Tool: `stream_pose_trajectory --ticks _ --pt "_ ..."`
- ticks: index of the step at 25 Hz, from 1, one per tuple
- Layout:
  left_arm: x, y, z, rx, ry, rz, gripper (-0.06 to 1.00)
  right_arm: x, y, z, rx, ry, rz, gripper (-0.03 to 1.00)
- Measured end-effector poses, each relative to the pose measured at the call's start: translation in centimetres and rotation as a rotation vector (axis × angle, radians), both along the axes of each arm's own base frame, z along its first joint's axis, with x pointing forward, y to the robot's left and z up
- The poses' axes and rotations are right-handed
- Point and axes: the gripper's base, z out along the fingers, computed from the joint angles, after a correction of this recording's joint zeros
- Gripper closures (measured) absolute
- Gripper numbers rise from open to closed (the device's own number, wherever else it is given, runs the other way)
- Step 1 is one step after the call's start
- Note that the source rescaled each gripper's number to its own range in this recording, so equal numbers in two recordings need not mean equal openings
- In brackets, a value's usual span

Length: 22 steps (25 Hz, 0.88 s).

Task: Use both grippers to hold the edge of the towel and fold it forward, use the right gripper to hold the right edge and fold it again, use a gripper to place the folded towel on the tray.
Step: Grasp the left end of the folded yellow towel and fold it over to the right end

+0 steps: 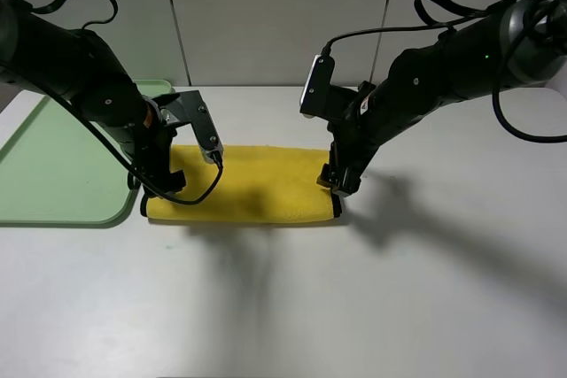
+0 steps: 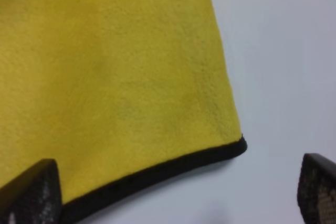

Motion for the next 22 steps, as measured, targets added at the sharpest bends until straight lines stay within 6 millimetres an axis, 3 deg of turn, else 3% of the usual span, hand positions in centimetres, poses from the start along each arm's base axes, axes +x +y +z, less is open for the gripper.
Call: stream_pose_trajectory --ticks 6,11,16,22 --pt "0.0 0.0 0.0 0.0 0.0 0.0 -0.05 -0.1 -0.1 0.1 -0.001 0.007 -0.004 -0.03" --pt "0.0 0.0 0.0 0.0 0.0 0.0 -0.06 -0.6 -0.4 1.9 0.045 0.037 -0.082 -0.03" --pt "0.0 -0.1 0.0 -0.006 -0.004 -0.003 -0.06 -2.3 -1.4 7.0 0.21 0.102 -0.334 -0.03" --pt "0.1 -0.1 0.0 -0.014 -0.011 -0.007 -0.06 -6.5 -3.9 13.2 0.273 0.178 -0.52 -0.03"
